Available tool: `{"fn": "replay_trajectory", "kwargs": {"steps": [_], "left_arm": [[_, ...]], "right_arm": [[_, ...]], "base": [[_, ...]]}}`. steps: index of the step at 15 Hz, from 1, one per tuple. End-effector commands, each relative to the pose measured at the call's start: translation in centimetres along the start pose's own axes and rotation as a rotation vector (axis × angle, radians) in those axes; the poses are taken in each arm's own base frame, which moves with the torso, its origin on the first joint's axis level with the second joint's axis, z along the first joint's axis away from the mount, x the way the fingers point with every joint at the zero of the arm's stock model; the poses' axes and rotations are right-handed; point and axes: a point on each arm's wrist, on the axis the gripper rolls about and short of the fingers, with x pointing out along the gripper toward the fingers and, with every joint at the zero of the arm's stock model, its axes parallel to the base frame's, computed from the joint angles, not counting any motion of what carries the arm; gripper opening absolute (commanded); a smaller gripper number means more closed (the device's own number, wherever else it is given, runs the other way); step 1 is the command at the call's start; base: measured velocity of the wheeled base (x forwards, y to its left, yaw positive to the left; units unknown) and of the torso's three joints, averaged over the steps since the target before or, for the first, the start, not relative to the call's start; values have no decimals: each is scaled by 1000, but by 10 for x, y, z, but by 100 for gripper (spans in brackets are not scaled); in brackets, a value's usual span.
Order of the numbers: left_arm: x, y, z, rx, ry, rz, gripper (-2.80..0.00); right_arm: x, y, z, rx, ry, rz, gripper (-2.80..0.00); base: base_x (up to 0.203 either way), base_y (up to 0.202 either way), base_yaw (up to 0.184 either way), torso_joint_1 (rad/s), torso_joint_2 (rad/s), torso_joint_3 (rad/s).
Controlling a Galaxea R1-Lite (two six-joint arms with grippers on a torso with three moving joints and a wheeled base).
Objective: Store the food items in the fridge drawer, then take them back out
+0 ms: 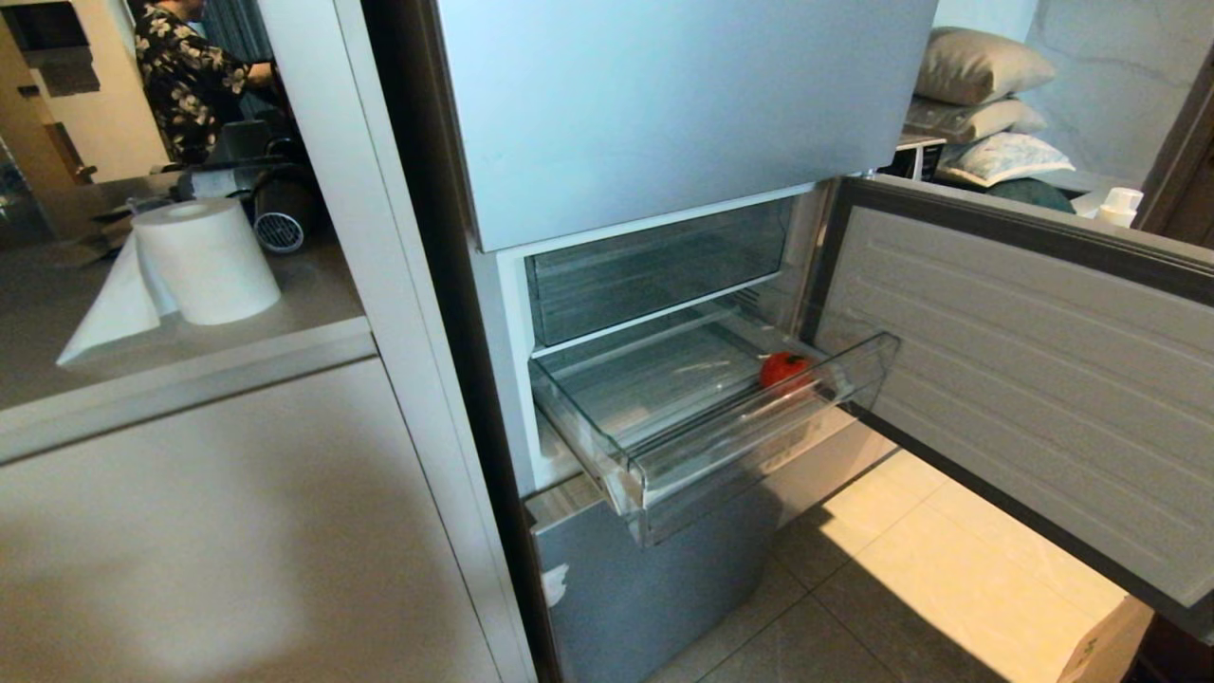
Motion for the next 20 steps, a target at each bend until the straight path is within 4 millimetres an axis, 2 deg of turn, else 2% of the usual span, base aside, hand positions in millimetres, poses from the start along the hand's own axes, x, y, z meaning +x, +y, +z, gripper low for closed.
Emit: {"fn": "replay_trajectory", "kwargs": {"steps": [1,6,9,13,15,16,18,20], "left_arm": [[0,0,0,0,2,0,-280],[0,0,0,0,2,0,-280],[0,0,0,0,2,0,-280],[0,0,0,0,2,0,-280],[0,0,0,0,2,0,-280],[0,0,0,0,2,0,-280],[0,0,0,0,2,0,-280],[0,0,0,1,2,0,-280]], "right_arm": [[-2,0,-1,11,18,1,-280],[-44,1,29,30,-23,11,-280],[-103,2,66,30,-126,12,-280],[-166,-2,81,34,-201,-2,-280],[-193,-4,94,36,-274,-19,-280],[-207,-7,105,36,-325,-40,-280],[-231,-11,139,47,-462,-70,-280],[-266,-7,172,51,-614,-66,-280]], "base": [[0,0,0,0,0,0],[0,0,0,0,0,0],[0,0,0,0,0,0],[0,0,0,0,0,0],[0,0,0,0,0,0],[0,0,0,0,0,0],[0,0,0,0,0,0],[0,0,0,0,0,0]]}}
